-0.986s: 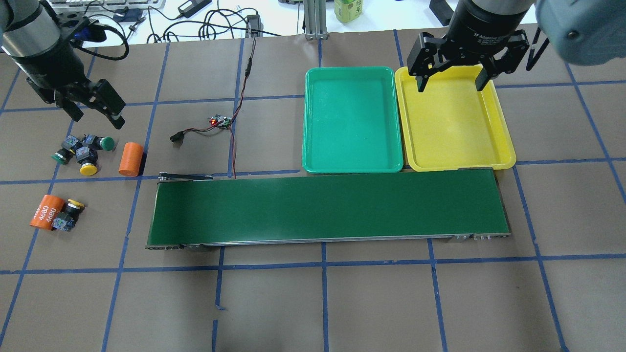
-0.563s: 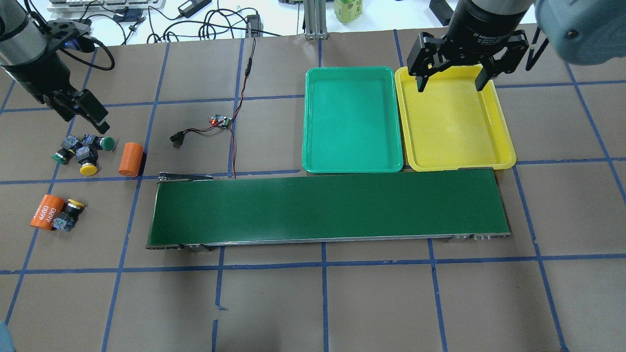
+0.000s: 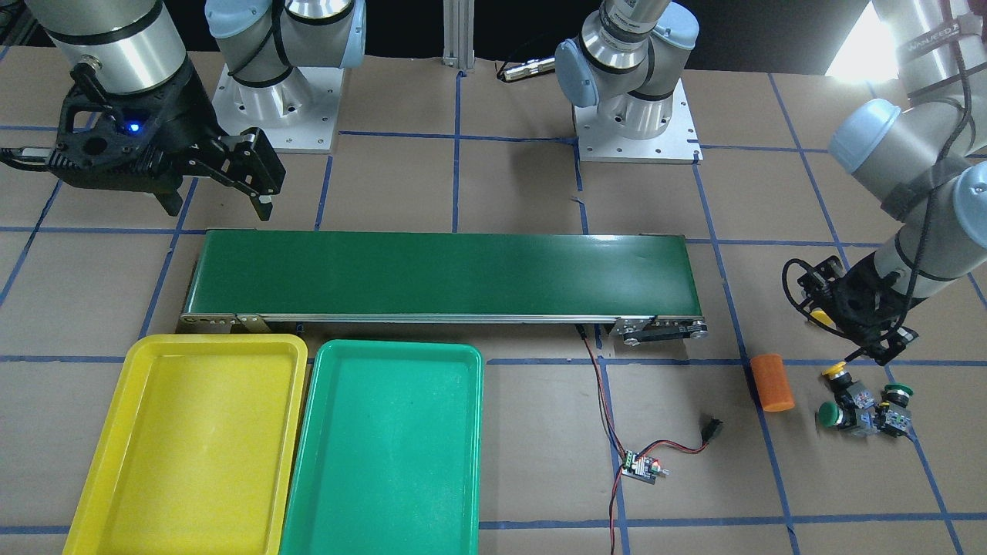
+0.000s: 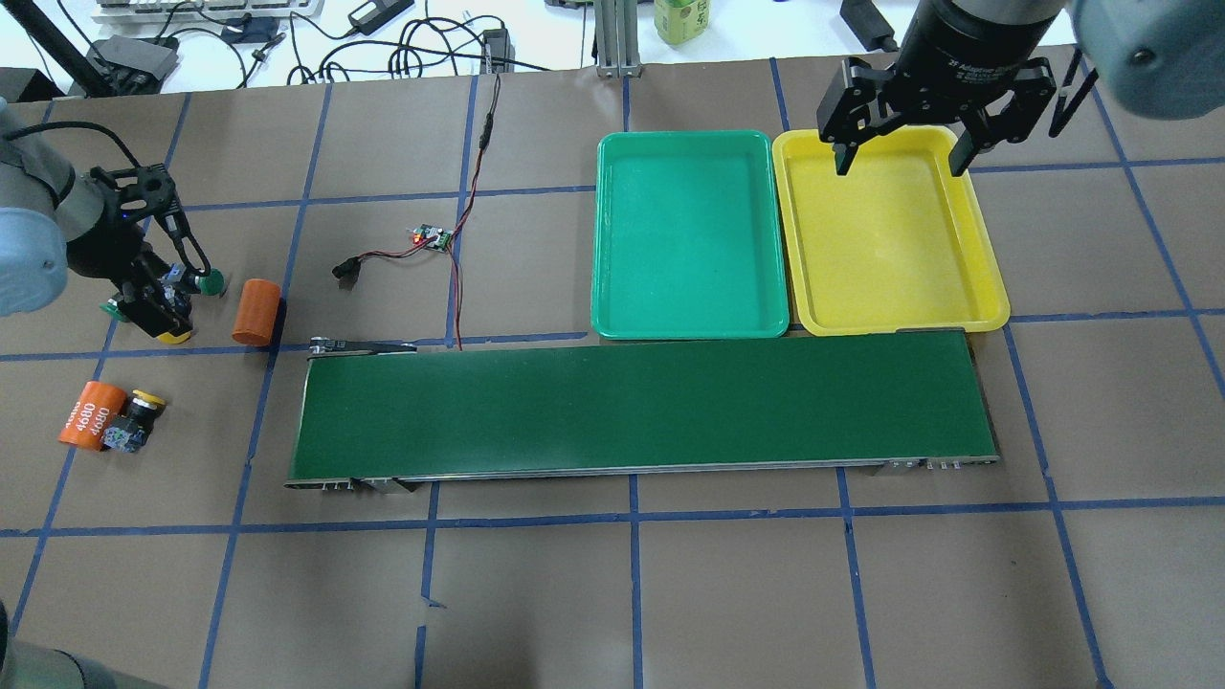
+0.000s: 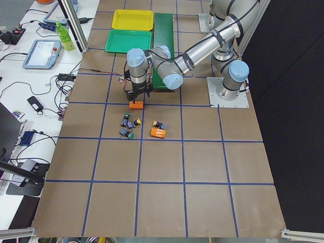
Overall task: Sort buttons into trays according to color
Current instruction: 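Grasp the orange cylinder with the left gripper and lift it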
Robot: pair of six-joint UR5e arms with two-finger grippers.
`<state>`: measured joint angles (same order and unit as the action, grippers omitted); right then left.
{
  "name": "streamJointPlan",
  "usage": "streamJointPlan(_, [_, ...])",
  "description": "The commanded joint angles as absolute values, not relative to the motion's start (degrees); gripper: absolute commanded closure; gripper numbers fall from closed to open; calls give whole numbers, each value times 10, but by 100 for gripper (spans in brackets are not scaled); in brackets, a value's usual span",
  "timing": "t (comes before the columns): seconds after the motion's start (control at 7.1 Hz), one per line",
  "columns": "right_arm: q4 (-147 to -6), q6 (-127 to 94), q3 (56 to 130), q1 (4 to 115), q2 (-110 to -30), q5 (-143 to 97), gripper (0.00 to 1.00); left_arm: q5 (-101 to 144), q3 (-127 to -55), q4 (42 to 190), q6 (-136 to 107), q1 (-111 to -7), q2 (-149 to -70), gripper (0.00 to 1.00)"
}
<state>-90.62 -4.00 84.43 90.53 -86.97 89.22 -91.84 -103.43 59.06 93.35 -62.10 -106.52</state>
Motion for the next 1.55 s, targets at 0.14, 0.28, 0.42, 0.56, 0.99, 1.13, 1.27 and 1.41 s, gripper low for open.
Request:
streamJointPlan(0.14, [-898, -42, 844, 907, -881, 893, 0, -884, -1056, 565, 1103, -621, -1088, 6])
streamJointPlan(0.28, [-897, -42, 845, 907, -884, 893, 0, -858, -1056, 549, 1124, -621, -1099, 0])
streamJointPlan(0.42, [-896, -42, 846, 907, -884, 893, 0, -857, -1058, 548, 1124, -621, -1106, 0])
streamJointPlan(0.56, [-896, -41, 846, 908, -883, 893, 0, -858, -1061, 548, 1124, -621, -1113, 0])
streamJointPlan(0.99, [-896, -39, 846, 908, -882, 894, 0, -856, -1054, 513, 1146, -620, -1134, 0])
streamJointPlan(1.13, [-896, -40, 846, 908, -883, 893, 0, -854, -1055, 503, 1160, -621, -1136, 0])
streamJointPlan(1.27, [-896, -40, 846, 908, -883, 893, 0, -844, -1055, 497, 1163, -621, -1139, 0])
streamJointPlan(1.41, [-896, -38, 846, 908, -882, 894, 0, -843, -1059, 493, 1163, -621, -1141, 0])
